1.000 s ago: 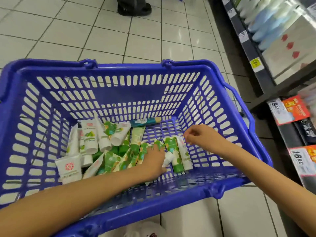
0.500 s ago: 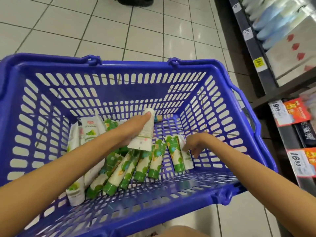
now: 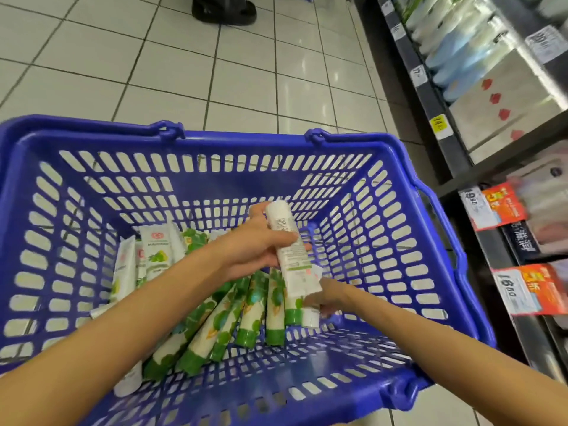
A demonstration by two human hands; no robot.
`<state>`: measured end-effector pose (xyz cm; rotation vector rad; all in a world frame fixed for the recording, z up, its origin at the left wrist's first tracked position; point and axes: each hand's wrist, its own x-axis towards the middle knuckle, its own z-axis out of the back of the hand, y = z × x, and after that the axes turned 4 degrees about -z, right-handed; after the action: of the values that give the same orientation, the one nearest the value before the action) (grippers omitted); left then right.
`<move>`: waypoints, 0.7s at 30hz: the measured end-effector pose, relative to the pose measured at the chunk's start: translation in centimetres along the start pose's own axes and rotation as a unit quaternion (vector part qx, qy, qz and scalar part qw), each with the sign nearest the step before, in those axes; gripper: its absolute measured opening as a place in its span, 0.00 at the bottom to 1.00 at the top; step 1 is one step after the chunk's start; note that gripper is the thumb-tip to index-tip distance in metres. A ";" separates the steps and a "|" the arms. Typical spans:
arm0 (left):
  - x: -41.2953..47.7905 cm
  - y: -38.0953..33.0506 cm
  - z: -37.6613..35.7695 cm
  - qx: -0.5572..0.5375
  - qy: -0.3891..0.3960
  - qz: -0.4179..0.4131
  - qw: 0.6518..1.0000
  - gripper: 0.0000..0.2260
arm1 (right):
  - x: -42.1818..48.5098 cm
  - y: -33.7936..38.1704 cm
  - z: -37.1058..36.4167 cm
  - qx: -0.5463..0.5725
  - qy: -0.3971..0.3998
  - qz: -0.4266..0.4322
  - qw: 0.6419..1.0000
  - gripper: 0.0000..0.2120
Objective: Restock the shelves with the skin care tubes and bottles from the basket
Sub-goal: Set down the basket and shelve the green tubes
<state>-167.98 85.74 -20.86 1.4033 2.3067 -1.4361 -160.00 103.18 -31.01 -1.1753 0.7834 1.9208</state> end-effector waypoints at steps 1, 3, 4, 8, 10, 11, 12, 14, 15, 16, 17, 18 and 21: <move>-0.1 0.2 -0.1 0.000 0.000 -0.007 1.000 0.37 | 0.0 -0.3 -0.1 0.082 0.004 -0.007 0.997 0.11; -0.4 0.4 -0.4 0.020 0.013 -0.019 1.000 0.35 | -0.6 -0.2 0.3 0.259 0.024 -0.012 0.966 0.03; -0.5 0.6 -0.5 0.037 0.021 -0.025 0.999 0.30 | -0.9 0.2 0.8 0.329 0.032 -0.014 0.944 0.02; 0.0 0.6 -1.6 0.027 0.017 -0.032 0.999 0.14 | -4.3 0.3 4.4 0.462 0.029 0.053 0.885 0.09; 0.5 0.3 -2.0 -0.076 0.066 -0.008 0.995 0.17 | -7.1 -1.0 5.9 0.519 0.041 0.113 0.846 0.09; 0.6 0.1 -2.5 -0.118 0.097 0.010 0.988 0.21 | -8.5 -1.9 6.3 0.531 0.052 0.143 0.833 0.08; 0.8 0.0 -2.9 -0.141 0.122 0.021 0.982 0.24 | -10.0 -2.9 6.6 0.528 0.058 0.174 0.829 0.09; 1.6 0.4 -3.8 -0.107 0.149 0.029 0.983 0.27 | -12.6 -4.9 7.1 0.497 0.045 0.238 0.834 0.10; 1.9 0.5 -4.6 -0.076 0.166 0.031 0.983 0.28 | -13.7 -5.9 7.2 0.483 0.027 0.264 0.834 0.10; 2.2 0.7 -5.5 -0.065 0.182 0.028 0.981 0.30 | -14.6 -6.7 7.3 0.477 0.007 0.284 0.831 0.10; 2.4 1.0 -6.3 -0.068 0.192 0.031 0.978 0.29 | -15.5 -7.6 7.5 0.481 -0.007 0.299 0.824 0.09; 2.8 1.4 -7.2 -0.076 0.184 0.037 0.979 0.26 | -16.2 -8.4 7.7 0.491 -0.015 0.309 0.814 0.09; 3.4 2.6 -10.3 -0.033 0.122 0.030 0.991 0.14 | -18.0 -11.1 8.1 0.517 -0.042 0.341 0.784 0.07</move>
<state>-164.23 95.95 -18.55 1.6984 2.4021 -1.2188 -148.96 110.71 -12.73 -0.0878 2.0514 1.5367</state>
